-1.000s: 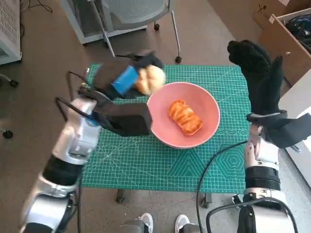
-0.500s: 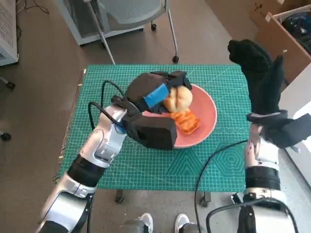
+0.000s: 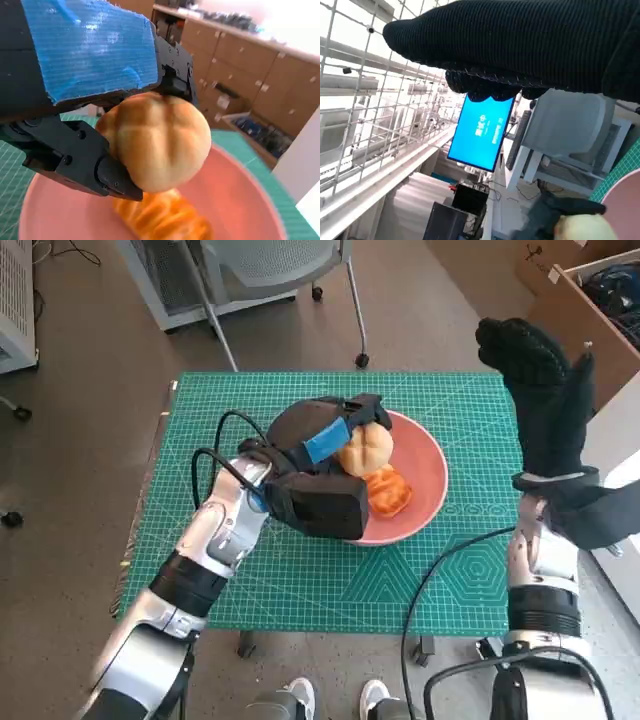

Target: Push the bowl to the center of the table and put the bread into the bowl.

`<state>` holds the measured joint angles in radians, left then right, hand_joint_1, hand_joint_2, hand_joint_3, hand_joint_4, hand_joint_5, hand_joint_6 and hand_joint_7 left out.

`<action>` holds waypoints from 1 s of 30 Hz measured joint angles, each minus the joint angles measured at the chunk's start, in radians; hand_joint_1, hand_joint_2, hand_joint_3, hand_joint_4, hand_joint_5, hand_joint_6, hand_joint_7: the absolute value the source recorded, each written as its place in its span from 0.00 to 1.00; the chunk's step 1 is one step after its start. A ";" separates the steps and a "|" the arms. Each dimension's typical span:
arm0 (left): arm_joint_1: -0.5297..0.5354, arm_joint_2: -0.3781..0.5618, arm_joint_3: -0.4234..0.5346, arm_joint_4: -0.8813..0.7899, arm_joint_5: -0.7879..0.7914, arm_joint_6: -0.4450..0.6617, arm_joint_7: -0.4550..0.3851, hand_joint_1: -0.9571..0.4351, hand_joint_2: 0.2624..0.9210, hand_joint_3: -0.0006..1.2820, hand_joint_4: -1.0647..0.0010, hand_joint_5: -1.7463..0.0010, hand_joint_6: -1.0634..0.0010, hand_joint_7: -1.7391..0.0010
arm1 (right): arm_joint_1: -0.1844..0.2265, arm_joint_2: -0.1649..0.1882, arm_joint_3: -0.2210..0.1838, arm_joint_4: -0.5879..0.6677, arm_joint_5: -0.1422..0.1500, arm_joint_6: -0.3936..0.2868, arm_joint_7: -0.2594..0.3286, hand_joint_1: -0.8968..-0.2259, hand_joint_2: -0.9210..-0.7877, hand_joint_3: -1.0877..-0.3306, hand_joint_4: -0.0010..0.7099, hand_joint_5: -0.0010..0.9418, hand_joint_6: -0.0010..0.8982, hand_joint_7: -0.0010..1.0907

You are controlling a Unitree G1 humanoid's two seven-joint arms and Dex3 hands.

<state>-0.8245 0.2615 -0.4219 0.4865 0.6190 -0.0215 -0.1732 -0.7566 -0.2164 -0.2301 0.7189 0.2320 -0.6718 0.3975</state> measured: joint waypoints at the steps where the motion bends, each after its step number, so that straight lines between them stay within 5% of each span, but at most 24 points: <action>1: 0.000 0.002 -0.002 0.002 0.003 -0.003 0.000 0.31 1.00 0.06 0.93 0.99 0.96 0.74 | 0.000 0.000 0.000 -0.001 0.000 0.000 -0.002 0.38 0.00 0.32 0.23 0.00 0.03 0.43; 14: -0.004 0.007 0.049 0.067 -0.083 -0.106 -0.010 0.14 1.00 0.16 1.00 1.00 1.00 0.82 | 0.002 0.001 0.003 -0.014 -0.001 0.011 -0.013 0.35 0.00 0.35 0.25 0.01 0.04 0.44; 30: -0.003 -0.004 0.311 0.121 -0.488 -0.208 -0.158 0.17 1.00 0.19 1.00 1.00 0.95 0.87 | -0.003 0.002 0.014 -0.021 0.001 0.011 -0.017 0.38 0.00 0.36 0.26 0.01 0.05 0.44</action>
<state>-0.8271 0.2579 -0.1108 0.6078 0.1309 -0.2296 -0.3311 -0.7591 -0.2144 -0.2161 0.6981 0.2332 -0.6605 0.3808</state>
